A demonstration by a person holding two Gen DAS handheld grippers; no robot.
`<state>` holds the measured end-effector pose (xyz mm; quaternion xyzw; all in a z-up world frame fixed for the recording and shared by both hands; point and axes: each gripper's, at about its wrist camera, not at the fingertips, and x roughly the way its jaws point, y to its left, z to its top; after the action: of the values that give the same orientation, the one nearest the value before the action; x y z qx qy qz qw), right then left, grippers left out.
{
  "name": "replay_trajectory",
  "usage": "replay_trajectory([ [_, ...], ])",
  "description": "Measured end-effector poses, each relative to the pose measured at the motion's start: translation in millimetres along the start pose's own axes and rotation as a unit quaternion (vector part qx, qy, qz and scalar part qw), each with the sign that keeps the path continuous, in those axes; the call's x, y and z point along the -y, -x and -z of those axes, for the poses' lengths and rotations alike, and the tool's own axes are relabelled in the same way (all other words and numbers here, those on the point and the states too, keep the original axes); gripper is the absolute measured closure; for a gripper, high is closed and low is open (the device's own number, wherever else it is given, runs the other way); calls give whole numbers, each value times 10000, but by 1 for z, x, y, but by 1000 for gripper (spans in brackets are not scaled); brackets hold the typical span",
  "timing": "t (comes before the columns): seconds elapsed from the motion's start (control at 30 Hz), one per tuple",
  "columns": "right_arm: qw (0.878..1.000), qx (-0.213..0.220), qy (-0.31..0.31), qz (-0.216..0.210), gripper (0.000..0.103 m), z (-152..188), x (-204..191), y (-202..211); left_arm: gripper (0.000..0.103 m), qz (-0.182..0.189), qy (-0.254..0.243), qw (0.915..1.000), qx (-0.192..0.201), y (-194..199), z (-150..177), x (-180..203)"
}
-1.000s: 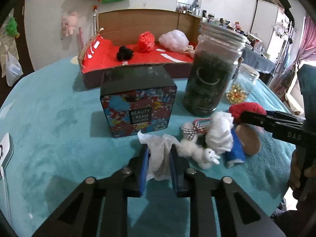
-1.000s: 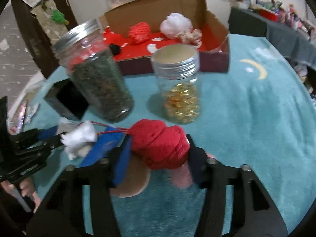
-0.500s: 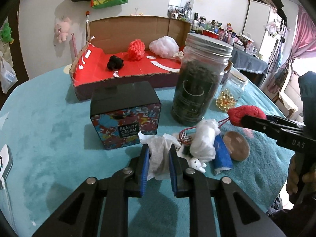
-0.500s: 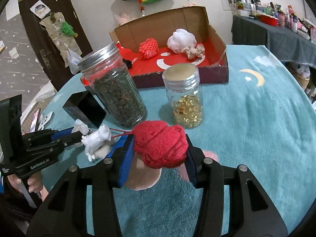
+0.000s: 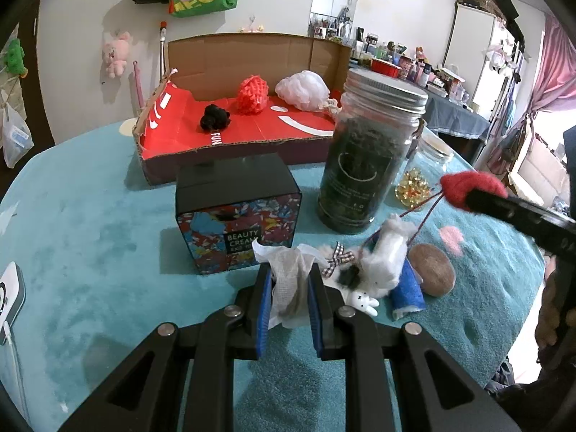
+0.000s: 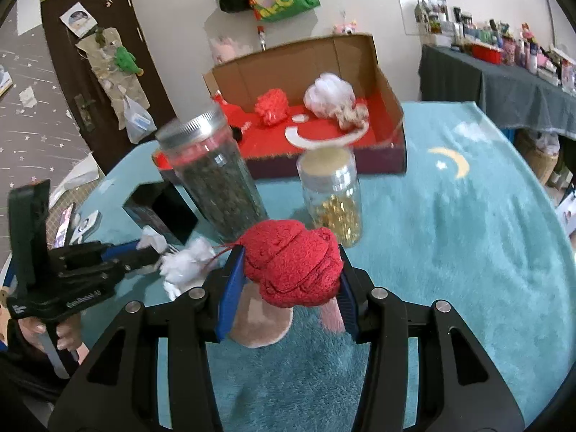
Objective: Organize soft objects
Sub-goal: 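Carry the white tissue and red knit ball into the box with both tools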
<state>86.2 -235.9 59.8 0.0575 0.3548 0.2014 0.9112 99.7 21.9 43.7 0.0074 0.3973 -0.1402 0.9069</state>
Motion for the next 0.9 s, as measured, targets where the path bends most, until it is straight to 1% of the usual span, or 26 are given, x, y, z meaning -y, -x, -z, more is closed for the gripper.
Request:
replay_trajectory([
  [0.2,9994,329,139,-5,58,-13,-8,20,83,25,-10,10000,16,1,0,0],
  [0.3,9991,402,157,-1,58,-16,-10,24,83,33,-17,10000,28,2,-1,1],
  [0.67,9998,163,-74,-54,58,-4,6,13,83,3,49,10000,15,5,1,-5],
  [0.77,9998,87,-182,-27,58,1,16,10,83,-50,96,9999,19,8,2,-13],
  [0.9,9990,-19,-426,-99,58,6,34,7,83,-121,226,9997,-2,12,5,-29],
])
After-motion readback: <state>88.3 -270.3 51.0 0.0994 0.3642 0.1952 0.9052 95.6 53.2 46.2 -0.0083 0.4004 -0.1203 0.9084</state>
